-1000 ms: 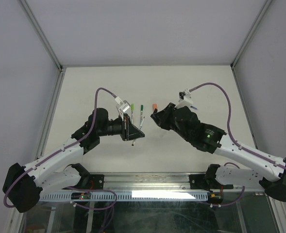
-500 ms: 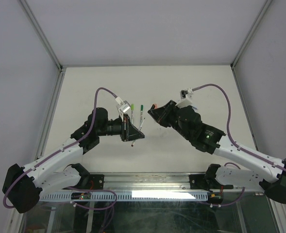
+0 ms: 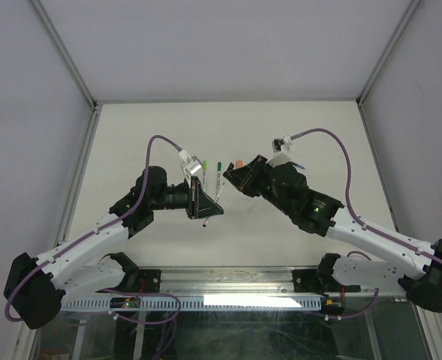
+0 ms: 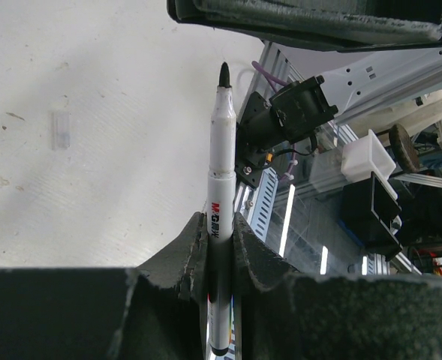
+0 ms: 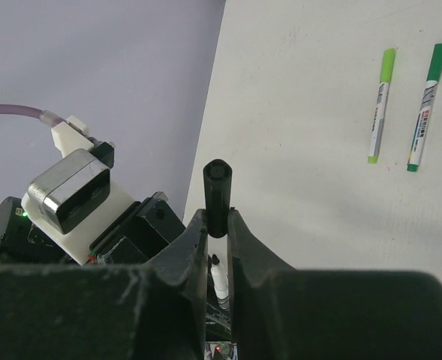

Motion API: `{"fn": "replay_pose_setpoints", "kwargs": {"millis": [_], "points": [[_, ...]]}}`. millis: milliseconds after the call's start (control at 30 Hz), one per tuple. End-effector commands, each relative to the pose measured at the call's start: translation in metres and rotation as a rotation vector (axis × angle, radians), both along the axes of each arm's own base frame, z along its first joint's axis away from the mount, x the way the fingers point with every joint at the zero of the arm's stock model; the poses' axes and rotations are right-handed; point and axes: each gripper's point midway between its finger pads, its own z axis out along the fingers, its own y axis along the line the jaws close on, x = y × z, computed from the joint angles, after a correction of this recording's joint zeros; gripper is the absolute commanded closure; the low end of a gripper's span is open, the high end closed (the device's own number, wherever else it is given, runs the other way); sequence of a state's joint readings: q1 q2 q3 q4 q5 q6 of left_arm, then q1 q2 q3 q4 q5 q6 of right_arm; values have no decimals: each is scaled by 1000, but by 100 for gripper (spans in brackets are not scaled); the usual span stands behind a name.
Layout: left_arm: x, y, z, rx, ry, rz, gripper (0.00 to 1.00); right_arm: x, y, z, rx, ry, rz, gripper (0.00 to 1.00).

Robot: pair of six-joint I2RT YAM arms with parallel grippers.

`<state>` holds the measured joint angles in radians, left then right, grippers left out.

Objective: Insert the pens into the pen caps
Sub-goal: Insert the pen cap onto the pen.

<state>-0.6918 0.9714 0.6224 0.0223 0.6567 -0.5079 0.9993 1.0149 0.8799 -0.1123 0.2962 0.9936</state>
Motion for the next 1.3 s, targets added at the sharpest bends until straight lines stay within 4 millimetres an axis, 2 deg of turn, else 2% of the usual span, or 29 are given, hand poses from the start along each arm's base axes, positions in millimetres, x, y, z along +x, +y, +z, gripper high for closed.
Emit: {"fn": "replay_pose_setpoints", "kwargs": {"millis": [0,833,1267], "points": [[5,-3,26,-48,-76,-6,100,0,8,25,64,-44,28,100],[11,-3,27,-54,-57,34,100,-4,0,23,64,-49,23,100],[13,-3,27,-54,-51,45,100,-5,4,17,48,-42,42,100]]}}
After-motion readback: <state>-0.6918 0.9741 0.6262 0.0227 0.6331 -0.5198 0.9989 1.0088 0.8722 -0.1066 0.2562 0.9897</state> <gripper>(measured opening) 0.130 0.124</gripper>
